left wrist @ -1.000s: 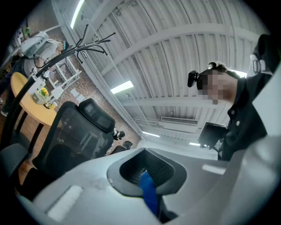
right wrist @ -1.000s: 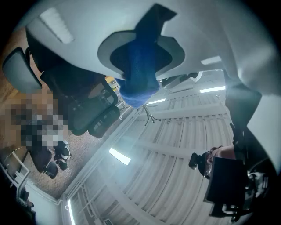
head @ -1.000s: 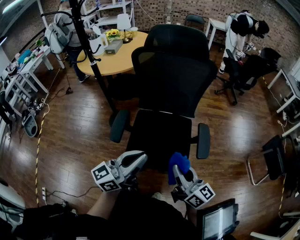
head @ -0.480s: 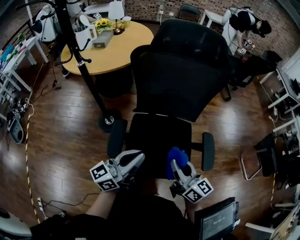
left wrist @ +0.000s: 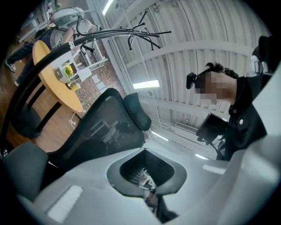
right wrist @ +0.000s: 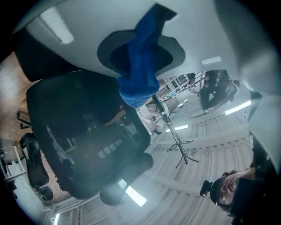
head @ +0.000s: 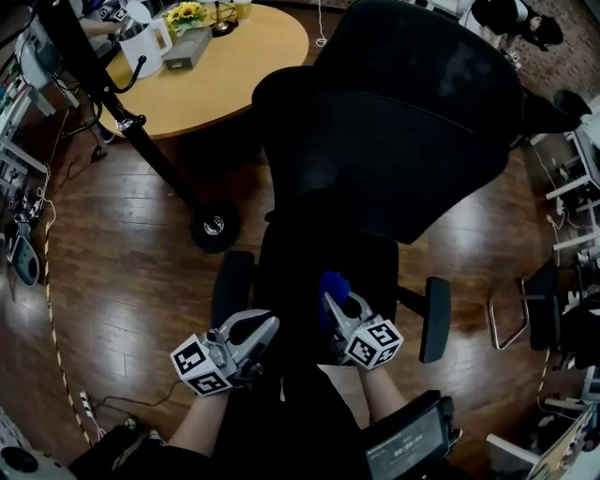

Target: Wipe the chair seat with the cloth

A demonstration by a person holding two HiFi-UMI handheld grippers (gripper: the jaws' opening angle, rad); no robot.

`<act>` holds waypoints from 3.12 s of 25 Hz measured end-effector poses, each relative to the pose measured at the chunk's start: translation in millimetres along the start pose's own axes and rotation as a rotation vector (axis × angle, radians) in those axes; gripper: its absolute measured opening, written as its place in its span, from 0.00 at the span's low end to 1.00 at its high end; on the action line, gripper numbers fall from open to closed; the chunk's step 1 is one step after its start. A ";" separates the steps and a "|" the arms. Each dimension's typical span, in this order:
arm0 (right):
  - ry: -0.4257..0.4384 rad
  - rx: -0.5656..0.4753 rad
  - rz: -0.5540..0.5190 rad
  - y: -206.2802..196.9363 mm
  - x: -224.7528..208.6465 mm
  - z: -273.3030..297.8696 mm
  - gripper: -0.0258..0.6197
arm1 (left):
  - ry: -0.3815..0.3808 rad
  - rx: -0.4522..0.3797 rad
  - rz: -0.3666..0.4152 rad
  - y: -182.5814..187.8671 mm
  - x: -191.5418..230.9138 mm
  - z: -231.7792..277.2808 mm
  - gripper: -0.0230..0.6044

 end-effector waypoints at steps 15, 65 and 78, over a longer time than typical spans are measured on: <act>-0.111 0.348 -0.222 -71.7 -139.0 265.1 0.13 | 0.205 -0.154 -0.157 -71.4 54.3 -3.4 0.04; -0.117 0.372 -0.123 -97.7 -105.1 205.9 0.13 | 0.183 -0.101 -0.120 -55.6 32.2 -0.1 0.04; -0.204 0.461 -0.269 -133.7 -127.3 199.3 0.13 | 0.183 -0.081 -0.117 -65.9 35.5 -22.1 0.04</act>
Point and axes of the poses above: the fingertips, and each gripper's own axes: z forward along the fingers, x to its left, y out of its top, the point moved 6 cm from there along -z, backward along the fingers, and after that the axes turned 9 degrees about x, right-handed, at the moved point
